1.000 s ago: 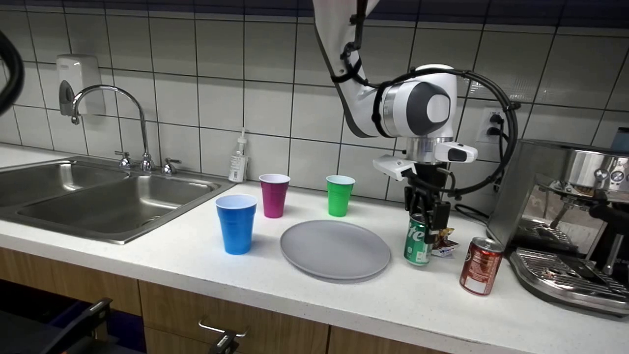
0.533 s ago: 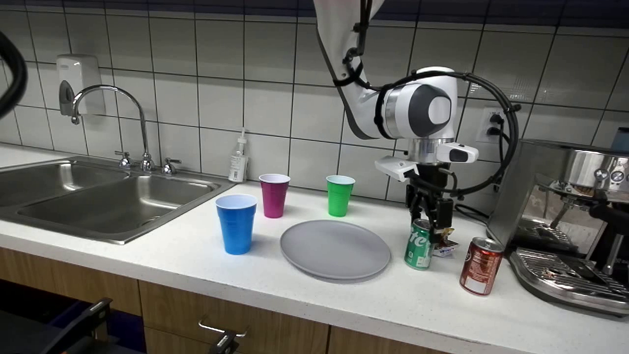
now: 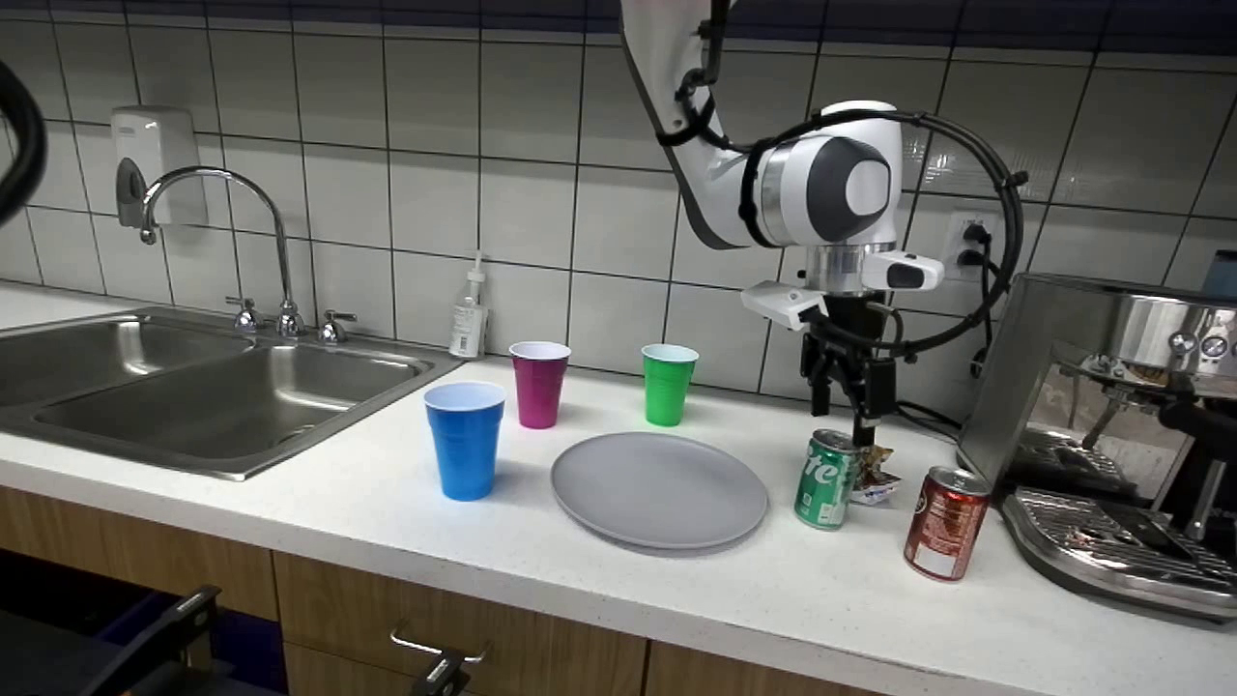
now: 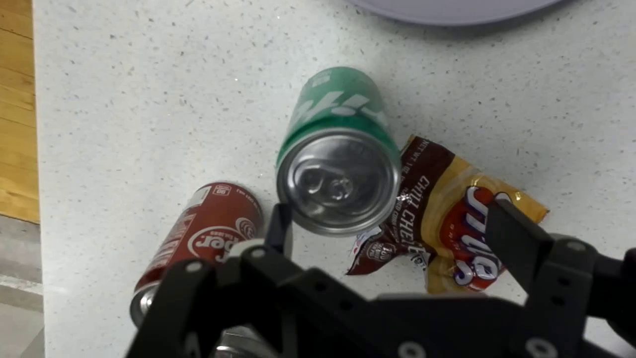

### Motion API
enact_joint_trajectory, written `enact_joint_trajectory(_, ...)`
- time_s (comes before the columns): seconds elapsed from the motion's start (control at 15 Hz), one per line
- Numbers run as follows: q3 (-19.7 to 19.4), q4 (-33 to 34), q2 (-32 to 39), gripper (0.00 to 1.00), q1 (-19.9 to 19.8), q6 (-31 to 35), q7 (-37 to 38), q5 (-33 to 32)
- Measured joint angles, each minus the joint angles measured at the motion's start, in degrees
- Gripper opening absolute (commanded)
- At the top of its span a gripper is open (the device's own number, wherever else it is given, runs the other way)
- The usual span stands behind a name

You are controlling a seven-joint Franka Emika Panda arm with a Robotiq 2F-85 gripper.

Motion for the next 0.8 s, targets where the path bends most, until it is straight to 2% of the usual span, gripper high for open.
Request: enact_joint_trajectory(0.8, 1.4, -2.9, -4.8, 1.0, 5.5, 0.1, -0.1, -0.1)
